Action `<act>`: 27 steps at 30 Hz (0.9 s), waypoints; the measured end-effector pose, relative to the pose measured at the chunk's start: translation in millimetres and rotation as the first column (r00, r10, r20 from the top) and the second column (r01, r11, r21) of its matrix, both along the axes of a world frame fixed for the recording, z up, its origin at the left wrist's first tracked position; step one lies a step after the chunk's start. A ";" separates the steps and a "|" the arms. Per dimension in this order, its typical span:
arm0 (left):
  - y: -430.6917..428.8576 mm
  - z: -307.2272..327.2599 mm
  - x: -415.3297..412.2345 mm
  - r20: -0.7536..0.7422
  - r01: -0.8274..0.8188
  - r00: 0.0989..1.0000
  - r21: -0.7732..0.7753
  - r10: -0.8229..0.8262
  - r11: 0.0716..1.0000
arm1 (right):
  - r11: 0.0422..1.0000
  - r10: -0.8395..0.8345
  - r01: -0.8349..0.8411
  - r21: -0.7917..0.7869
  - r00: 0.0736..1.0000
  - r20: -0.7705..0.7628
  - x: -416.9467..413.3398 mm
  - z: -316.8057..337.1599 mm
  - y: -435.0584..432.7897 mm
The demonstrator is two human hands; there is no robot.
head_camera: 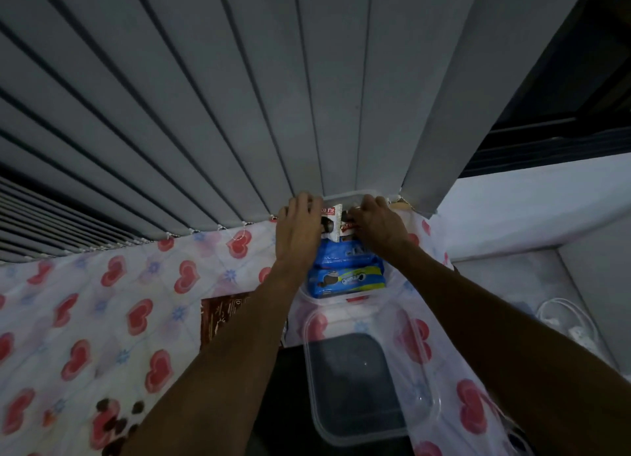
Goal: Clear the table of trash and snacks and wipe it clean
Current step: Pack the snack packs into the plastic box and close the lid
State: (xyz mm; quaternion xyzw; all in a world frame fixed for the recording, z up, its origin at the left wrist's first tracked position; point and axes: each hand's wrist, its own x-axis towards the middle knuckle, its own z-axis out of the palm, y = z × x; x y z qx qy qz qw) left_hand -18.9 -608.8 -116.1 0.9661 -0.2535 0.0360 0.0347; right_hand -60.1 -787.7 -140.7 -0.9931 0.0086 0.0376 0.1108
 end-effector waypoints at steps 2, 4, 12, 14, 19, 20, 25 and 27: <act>-3.5 -4.8 -2.1 -0.017 0.049 0.999 0.018 -0.049 0.999 | 1.000 -0.005 0.005 0.014 1.000 -0.029 0.2 -3.8 0.9; -5.5 -11.7 -2.7 -0.083 0.094 0.993 0.049 -0.090 0.994 | 1.000 -0.003 0.003 0.004 0.999 -0.046 0.4 -7.7 1.6; -9.3 -24.6 -11.3 -0.303 0.105 0.952 0.177 -0.047 0.979 | 1.000 0.015 -0.016 -0.002 0.991 -0.137 -10.4 -12.1 9.3; -5.2 -20.0 -13.1 -0.312 0.107 0.948 0.150 -0.056 0.983 | 1.000 -0.002 0.001 -0.010 0.989 -0.147 -12.0 -4.8 11.8; 15.9 1.2 -19.8 -0.274 0.093 0.958 0.012 -0.086 0.996 | 0.997 -0.064 0.061 -0.042 0.995 -0.079 -23.4 20.4 24.1; 22.1 5.9 -21.8 -0.258 0.097 0.962 0.014 -0.090 0.995 | 0.997 -0.068 0.065 -0.052 0.996 -0.062 -26.9 25.4 28.1; 61.7 25.0 -36.4 -0.255 0.081 0.965 0.043 -0.067 0.996 | 0.992 -0.085 0.079 -0.096 0.995 -0.060 -42.8 51.7 61.9; 83.4 27.3 -44.1 -0.243 0.072 0.968 0.059 -0.055 0.996 | 0.990 -0.108 0.100 -0.095 0.991 -0.084 -48.7 60.6 81.6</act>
